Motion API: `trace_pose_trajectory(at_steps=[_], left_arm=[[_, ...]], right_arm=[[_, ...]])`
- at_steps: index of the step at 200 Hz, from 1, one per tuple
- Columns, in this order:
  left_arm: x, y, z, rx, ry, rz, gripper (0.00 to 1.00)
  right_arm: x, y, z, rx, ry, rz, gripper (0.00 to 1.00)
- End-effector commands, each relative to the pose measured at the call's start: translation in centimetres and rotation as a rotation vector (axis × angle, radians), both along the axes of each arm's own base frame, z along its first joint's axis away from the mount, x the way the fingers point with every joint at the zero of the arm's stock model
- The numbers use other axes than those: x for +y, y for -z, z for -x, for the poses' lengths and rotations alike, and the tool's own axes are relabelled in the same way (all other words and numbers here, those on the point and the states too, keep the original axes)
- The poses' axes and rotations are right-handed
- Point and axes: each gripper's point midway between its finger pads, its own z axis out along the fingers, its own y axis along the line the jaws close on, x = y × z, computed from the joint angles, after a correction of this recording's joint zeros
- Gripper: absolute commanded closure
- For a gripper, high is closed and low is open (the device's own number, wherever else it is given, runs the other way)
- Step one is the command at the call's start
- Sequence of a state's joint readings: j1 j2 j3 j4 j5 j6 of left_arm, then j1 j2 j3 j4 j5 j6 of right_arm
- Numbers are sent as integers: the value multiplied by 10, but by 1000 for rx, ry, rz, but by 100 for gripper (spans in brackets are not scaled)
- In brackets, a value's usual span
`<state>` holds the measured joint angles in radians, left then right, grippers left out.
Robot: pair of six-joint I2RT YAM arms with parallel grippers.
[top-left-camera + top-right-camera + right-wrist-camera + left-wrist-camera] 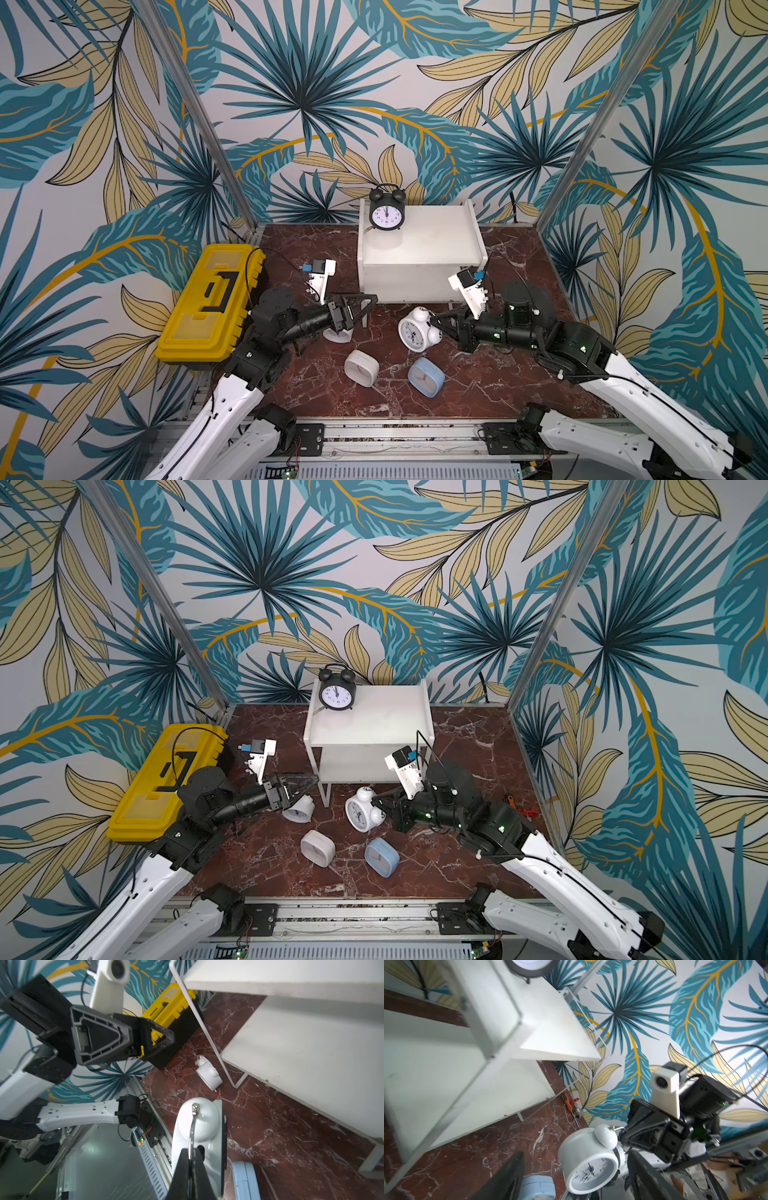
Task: Place the alarm clocks on the shelf by style
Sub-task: Pick up the alarm from the center of the board.
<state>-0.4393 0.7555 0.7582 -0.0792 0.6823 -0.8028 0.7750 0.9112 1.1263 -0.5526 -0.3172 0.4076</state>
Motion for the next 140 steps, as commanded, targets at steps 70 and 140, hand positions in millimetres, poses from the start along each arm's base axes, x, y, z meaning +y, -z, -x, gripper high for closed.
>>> trace_pose_trajectory(at_steps=[70,140], left_arm=[[-23,-31,43,-154,280,56,3],[-22,-73,53,-223,342,157,25]], right_arm=[[27,-93,23,12,-311,-417,100],[33,-83,0,81,-294,-403,100]])
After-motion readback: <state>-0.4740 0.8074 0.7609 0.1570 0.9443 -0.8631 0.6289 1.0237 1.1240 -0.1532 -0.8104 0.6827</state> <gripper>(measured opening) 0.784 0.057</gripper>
